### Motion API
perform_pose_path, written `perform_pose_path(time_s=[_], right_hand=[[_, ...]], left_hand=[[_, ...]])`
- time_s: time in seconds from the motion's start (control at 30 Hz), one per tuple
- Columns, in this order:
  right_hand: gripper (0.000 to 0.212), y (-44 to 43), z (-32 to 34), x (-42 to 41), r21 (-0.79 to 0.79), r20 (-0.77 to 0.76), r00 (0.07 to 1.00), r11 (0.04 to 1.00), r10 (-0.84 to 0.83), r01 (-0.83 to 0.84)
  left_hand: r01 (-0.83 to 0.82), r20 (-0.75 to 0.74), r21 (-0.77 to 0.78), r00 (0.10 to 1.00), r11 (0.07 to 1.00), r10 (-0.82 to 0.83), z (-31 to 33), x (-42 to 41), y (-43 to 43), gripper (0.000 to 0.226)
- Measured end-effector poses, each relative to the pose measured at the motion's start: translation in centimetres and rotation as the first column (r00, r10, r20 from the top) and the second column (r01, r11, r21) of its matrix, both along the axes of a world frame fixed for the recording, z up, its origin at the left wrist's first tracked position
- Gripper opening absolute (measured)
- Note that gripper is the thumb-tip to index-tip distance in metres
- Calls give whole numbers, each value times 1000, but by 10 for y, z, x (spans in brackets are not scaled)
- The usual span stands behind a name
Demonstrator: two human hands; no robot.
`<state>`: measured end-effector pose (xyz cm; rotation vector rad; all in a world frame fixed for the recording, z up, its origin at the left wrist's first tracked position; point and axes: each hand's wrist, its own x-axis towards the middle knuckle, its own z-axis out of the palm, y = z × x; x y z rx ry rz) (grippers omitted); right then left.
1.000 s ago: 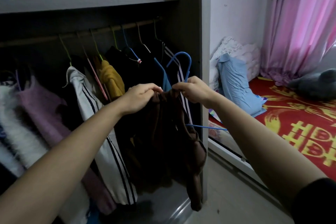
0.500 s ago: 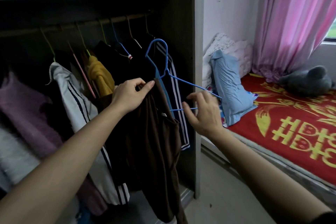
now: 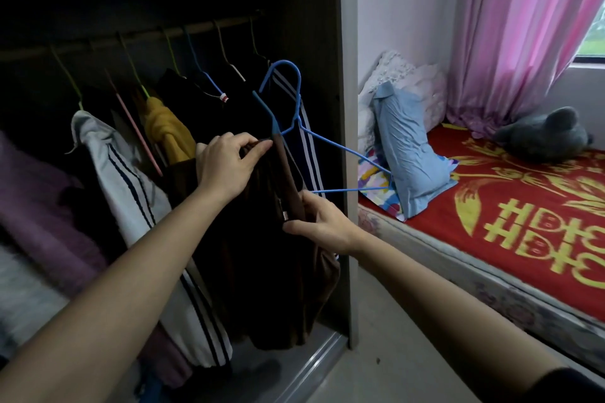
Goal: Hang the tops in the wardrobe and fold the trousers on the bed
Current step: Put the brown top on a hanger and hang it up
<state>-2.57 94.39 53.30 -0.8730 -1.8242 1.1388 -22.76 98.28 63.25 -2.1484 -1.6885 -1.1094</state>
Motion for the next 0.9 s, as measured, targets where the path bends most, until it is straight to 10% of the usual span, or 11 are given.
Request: perform_pose_path(time_s=[0.33,0.67,0.9], right_hand=[[34,20,-19,64,226,529,804,958,-272,175],[31,24,9,110,656,390,666,700,-635,283],[19,35,50,94,703,320,658,636,-681,317]], left_hand=[[-53,300,-114,950,992,85,-9,-40,10,47],[-29,200,-161,978,987,62,-19,-63,28,68],[171,114,-229,982,958,-148,-19,-33,23,29]])
